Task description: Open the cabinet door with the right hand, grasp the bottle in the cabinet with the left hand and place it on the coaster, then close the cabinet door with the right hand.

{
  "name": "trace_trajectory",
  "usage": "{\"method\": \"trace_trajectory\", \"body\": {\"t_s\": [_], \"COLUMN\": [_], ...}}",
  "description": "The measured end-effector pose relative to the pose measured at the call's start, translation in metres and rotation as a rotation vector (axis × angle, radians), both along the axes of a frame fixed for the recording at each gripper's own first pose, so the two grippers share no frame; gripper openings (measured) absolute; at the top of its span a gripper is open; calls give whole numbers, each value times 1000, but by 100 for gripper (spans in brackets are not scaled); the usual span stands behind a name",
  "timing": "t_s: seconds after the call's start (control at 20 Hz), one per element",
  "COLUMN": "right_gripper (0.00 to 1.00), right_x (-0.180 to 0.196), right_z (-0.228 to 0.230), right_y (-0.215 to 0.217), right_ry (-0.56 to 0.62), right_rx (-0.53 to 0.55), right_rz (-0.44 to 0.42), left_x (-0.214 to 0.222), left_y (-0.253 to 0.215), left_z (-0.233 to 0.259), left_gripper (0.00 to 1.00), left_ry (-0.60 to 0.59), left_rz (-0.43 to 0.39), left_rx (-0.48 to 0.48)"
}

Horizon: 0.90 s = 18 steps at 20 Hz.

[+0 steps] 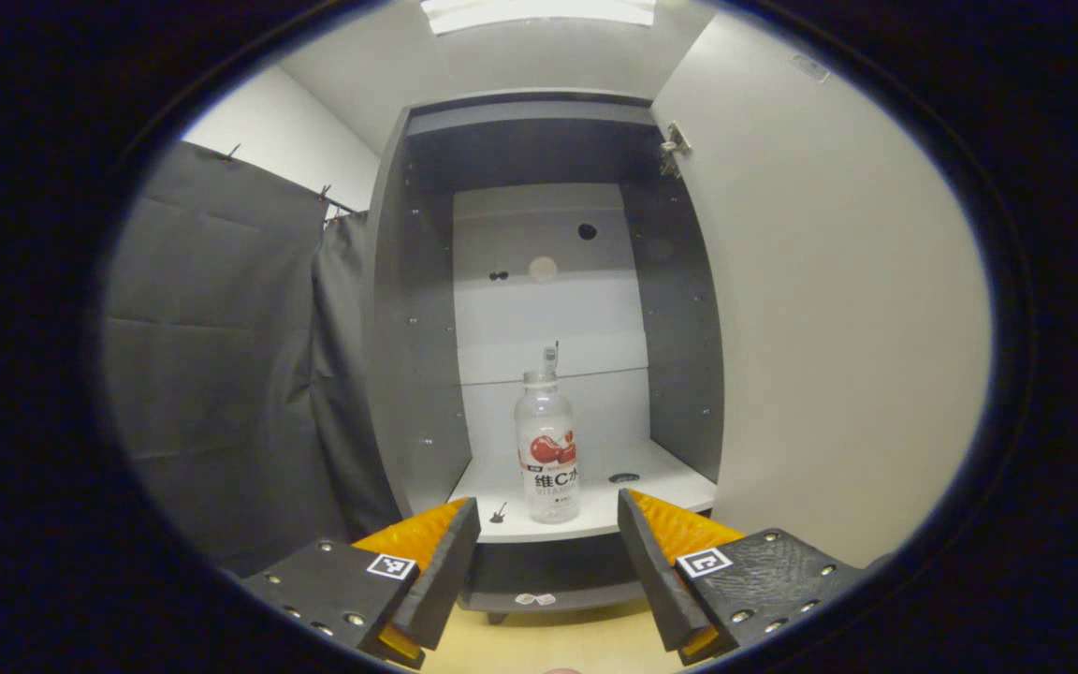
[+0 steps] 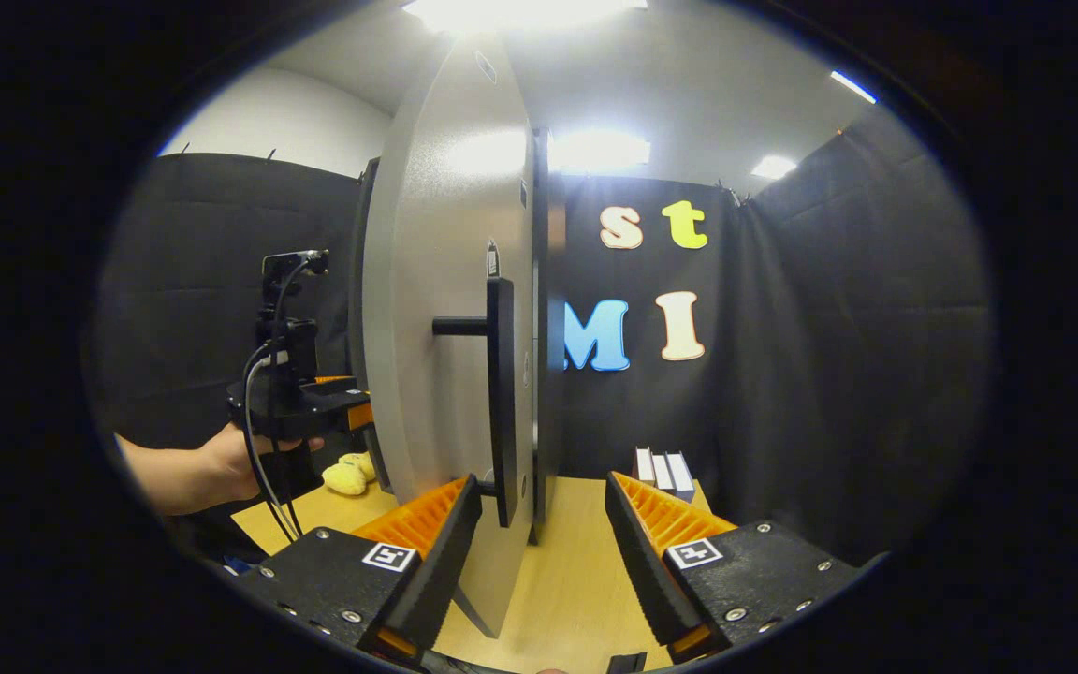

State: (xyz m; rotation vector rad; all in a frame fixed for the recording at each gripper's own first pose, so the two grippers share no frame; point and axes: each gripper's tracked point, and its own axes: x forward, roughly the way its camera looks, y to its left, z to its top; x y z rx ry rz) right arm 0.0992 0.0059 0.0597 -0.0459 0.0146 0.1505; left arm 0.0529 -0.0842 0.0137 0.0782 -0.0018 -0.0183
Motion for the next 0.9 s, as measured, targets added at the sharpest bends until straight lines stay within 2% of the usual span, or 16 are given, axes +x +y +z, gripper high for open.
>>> {"method": "trace_trajectory", "body": {"t_s": [0.15, 0.25, 0.4, 0.65, 0.75, 0.9], "right_gripper": [93, 93, 93, 93, 93, 92], "right_x": [-4, -9, -12, -11, -9, -10], "right_z": [10, 7, -4, -6, -4, -7], "right_y": [-3, -4, -2, -7, -9, -10], "right_ry": [-46, -52, -17, 3, 3, 7], "right_rx": [-71, -99, -84, -74, -68, -53], "right_rz": [-35, -63, -83, -158, -183, -201], "left_x": [28, 50, 80, 117, 128, 143], "left_y": [4, 9, 2, -2, -11, -8], "left_z": [-5, -10, -17, -19, -25, -34], "left_gripper": [85, 85, 85, 86, 85, 85], "left_ry": [-3, 3, 8, 2, 17, 30], "left_rz": [-7, -15, -56, -60, -94, -68], "left_rx": [-11, 5, 21, 16, -2, 35]}}
